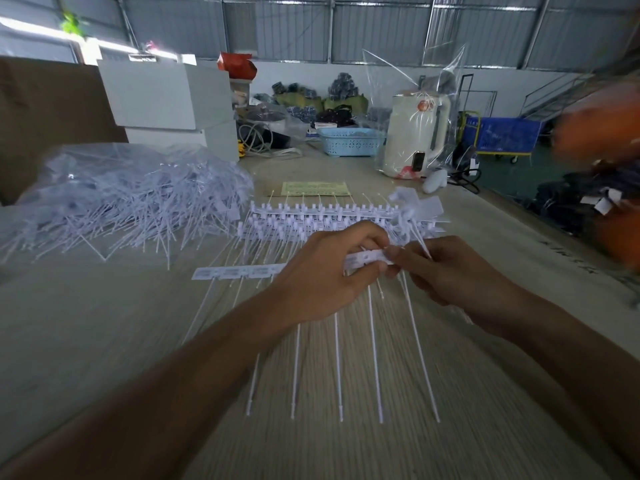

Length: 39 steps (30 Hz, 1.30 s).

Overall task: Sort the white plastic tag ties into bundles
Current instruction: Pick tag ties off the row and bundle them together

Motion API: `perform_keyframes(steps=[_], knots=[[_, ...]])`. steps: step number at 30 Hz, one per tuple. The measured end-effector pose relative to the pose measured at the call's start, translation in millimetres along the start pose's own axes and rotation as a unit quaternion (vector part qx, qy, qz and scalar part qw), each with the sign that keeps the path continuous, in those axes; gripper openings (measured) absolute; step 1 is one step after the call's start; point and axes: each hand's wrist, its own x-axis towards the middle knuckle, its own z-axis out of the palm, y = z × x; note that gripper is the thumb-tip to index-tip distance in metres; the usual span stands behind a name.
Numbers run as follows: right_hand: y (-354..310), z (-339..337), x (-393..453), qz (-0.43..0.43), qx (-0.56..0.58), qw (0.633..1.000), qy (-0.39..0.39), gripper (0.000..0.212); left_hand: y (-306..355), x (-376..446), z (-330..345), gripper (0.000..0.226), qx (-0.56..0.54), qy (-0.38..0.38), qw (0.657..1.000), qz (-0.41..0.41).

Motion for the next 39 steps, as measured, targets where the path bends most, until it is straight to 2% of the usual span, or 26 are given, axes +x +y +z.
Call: perform_keyframes(steps=[2, 6, 10, 12, 15, 19, 22, 25, 29, 32, 34, 37, 39], knots=[[-2, -3, 0, 0.023, 0.049, 0.999, 0.006, 0.041, -4, 0, -4, 0.019, 0.015, -0.014, 1.000, -0.005], [-2, -8, 2, 0.070, 0.097, 0.993, 0.026, 0.038, -12, -1, -11, 0.030, 0.107, -0.059, 0.992, -0.017], [1, -2, 0, 0.055, 0.093, 0.994, -0.010, 0.039, -12, 1, -9, 0.020, 0.159, -0.068, 0.985, -0.004], [1, -1, -1, 0.020, 0.051, 0.998, -0.007, 0.039, -11, 2, -9, 0.017, 0.170, -0.068, 0.983, 0.022], [-2, -2, -1, -0.066, -0.058, 0.996, 0.026, 0.036, -11, 1, -7, 0.025, 0.204, -0.067, 0.976, 0.027], [-5, 0, -3, -0.161, -0.231, 0.957, 0.066, 0.033, -14, 0, -5, 0.025, 0.122, -0.035, 0.992, -0.012], [-4, 1, -1, -0.156, -0.184, 0.968, 0.076, 0.040, -14, 2, -8, 0.025, 0.103, -0.039, 0.994, -0.026], [-1, -5, 1, -0.116, -0.167, 0.976, 0.078, 0.044, -11, 2, -6, 0.033, 0.094, -0.029, 0.995, -0.033], [1, -15, 2, -0.069, -0.177, 0.980, 0.056, 0.039, -11, 1, -5, 0.025, 0.081, -0.025, 0.996, -0.020], [-1, -18, 1, -0.075, -0.182, 0.977, 0.076, 0.041, -11, 1, -7, 0.023, 0.092, -0.043, 0.995, -0.005], [-2, -22, 3, -0.063, -0.185, 0.973, 0.122, 0.044, -12, 0, -7, 0.026, 0.111, -0.068, 0.992, 0.003], [0, -36, 8, -0.016, -0.077, 0.975, 0.208, 0.043, -12, -1, -5, 0.026, 0.127, -0.098, 0.987, 0.010], [1, -37, 6, 0.010, -0.009, 0.980, 0.200, 0.043, -10, -2, -3, 0.030, 0.110, -0.073, 0.991, 0.007]])
